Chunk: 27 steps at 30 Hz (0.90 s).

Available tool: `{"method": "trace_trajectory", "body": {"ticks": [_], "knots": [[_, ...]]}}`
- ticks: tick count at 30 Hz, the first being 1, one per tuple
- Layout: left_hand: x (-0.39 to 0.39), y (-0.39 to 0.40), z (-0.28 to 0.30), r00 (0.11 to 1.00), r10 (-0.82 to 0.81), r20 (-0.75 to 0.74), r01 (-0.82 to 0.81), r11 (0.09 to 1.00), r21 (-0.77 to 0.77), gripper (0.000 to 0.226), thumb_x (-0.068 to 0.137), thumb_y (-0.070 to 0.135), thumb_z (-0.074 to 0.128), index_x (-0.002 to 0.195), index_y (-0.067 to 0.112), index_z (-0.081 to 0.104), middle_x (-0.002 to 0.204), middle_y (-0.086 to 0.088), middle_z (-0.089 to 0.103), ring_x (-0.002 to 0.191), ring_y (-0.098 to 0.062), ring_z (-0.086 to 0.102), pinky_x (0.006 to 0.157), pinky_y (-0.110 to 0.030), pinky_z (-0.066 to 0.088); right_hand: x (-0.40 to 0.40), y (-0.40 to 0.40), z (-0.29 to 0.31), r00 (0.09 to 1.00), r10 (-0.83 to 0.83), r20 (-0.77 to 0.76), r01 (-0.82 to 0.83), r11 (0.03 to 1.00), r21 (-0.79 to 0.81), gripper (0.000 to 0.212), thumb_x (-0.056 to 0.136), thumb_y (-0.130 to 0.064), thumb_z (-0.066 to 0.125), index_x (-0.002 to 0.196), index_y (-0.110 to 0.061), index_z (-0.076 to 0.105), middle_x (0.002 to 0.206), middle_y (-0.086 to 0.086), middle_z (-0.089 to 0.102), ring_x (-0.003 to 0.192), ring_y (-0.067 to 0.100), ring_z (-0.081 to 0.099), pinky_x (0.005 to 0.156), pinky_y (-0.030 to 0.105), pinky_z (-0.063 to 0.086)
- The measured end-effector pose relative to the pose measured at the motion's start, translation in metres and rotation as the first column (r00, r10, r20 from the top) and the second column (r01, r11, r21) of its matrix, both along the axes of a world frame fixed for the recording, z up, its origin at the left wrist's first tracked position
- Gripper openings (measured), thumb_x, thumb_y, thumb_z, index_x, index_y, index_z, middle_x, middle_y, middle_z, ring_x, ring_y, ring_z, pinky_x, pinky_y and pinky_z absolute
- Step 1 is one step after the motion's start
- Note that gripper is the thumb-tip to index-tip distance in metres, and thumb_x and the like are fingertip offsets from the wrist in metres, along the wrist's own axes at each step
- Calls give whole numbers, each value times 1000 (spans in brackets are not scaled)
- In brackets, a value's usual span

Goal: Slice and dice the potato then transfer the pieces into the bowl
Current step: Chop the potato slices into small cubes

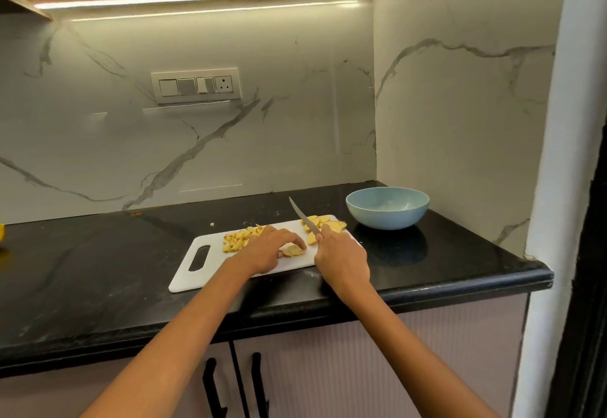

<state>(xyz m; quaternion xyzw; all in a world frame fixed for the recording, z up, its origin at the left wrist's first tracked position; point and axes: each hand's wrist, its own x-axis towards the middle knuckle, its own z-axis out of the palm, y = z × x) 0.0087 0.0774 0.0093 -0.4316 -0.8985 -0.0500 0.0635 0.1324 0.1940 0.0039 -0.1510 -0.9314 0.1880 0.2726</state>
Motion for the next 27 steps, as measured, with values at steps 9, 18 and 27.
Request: {"method": "trace_trajectory", "body": {"ticks": [9,18,27], "knots": [[-5,-5,13,982,-95,164,77,991,114,29,88,4,58,113,18,64,121,1,61,112,-16,51,97,-24,37,-2,1,-1,1000,9,8,-9,1000,17,27,100,-21,41,125,-14,49,99,5,65,81,15,62,62,23,44],[13,-11,5,989,-7,151,-30,970,242,22,87,23,65,106,14,67,111,0,65,93,-10,53,78,-20,40,8,-10,3,996,-22,87,11,993,116,33,98,-18,43,131,-13,46,103,7,66,85,19,65,71,27,51],[26,-9,-21,970,135,204,-226,813,537,24,81,35,70,98,19,67,88,9,60,81,-10,51,77,-30,44,41,-14,8,966,-42,253,-5,983,183,24,96,-20,48,117,-11,57,105,6,63,91,18,62,69,24,41]]}}
